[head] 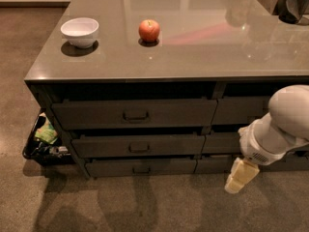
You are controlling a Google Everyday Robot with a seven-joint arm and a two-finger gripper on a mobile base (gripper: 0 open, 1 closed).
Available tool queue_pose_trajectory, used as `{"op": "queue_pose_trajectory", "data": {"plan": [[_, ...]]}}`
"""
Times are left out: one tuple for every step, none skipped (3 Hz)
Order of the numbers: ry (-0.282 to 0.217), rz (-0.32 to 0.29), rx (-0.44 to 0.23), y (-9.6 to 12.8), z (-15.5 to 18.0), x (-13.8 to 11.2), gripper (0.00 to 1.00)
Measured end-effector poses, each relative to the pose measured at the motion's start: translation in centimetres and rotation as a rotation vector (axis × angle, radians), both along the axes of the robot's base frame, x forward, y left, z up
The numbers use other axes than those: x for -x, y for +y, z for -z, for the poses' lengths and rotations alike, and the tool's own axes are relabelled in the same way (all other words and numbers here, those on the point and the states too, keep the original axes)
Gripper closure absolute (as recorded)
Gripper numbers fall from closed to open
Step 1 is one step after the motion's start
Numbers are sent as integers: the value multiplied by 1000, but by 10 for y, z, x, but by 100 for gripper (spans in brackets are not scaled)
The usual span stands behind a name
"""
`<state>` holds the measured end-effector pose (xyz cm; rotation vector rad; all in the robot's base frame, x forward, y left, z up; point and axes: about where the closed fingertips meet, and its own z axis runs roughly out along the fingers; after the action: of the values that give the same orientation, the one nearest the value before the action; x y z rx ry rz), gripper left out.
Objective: Open middle drawer
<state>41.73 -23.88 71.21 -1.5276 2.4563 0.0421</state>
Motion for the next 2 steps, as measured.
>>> {"op": "queue_pose_trajectory", "data": {"plan": [[103, -70, -57, 28, 73, -3, 0], [143, -87, -79, 45, 113, -3, 0]]}}
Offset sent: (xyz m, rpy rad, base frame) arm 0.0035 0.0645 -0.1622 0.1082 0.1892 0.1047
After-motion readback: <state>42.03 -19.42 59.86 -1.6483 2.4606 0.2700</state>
